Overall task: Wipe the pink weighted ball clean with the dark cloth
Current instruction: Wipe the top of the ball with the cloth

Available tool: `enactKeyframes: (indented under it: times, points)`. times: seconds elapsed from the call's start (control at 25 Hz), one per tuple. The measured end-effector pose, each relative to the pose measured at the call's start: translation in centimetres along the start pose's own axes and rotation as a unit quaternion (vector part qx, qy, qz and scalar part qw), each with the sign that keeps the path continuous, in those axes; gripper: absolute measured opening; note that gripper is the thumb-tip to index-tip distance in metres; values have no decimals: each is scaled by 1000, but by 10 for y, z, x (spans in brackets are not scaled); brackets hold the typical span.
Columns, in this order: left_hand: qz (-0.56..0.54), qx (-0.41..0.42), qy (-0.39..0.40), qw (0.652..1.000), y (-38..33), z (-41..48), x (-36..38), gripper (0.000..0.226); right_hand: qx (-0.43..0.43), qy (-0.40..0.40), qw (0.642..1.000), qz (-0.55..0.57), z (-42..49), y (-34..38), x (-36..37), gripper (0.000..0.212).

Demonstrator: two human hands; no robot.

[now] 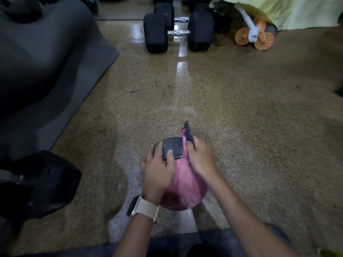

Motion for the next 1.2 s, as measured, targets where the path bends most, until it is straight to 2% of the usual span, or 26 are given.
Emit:
enactKeyframes:
  times: [0.08,0.16,0.2,0.28,0.36,0.44,0.52,0.56,0.64,0.72,0.8,0.92,1.0,1.08,1.16,1.2]
  points:
    - [-53,14,30,998,0,18,-2,55,-109,-24,988,-109,-56,32,8,48]
    - [-71,-4,57,996,3,34,0,31,-152,-7,978,-139,-64,35,12,54]
    - [-54,-5,58,997,3,38,3,34,-146,15,980,-135,-46,32,14,55]
    - [-5,14,49,999,2,38,6,52,-66,64,992,-90,5,21,12,54]
    - [-9,21,20,1000,1,36,7,48,-22,37,996,-81,15,15,7,51]
    - [-28,12,8,1000,5,40,9,38,-66,-15,991,-113,-39,25,10,51]
    - [-55,9,20,998,10,43,6,45,-129,-26,985,-111,-104,35,12,52]
    - [-58,25,23,998,11,41,6,48,-141,-25,984,-107,-108,33,11,52]
    - [-45,48,9,998,12,34,5,47,-100,-5,989,-107,-66,22,13,58]
    - [-41,29,-11,999,16,25,6,55,-16,39,995,-91,-5,7,10,63]
    - [-33,22,-32,999,16,21,7,58,17,21,995,-93,2,6,8,57]
    - [-65,31,-16,997,16,31,5,54,-100,-40,986,-129,-83,34,10,51]
    - [-82,39,4,996,23,32,9,51,-128,-18,983,-132,-90,28,9,56]
    - [-65,22,-9,998,21,34,11,49,-61,11,992,-110,-37,9,9,65]
    - [-50,15,-37,998,14,23,9,59,41,28,996,-70,8,-8,4,68]
    - [-42,16,-45,998,11,20,8,63,48,14,996,-74,6,-3,2,66]
Point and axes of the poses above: each hand's wrist, its own z-axis towards the middle knuckle, its own x-axis out of the palm, y = z × x, the point moved 9 cm from there along z, towards the middle knuckle, and after that the axes turned 4 degrees about -z, right-handed, at the moved point
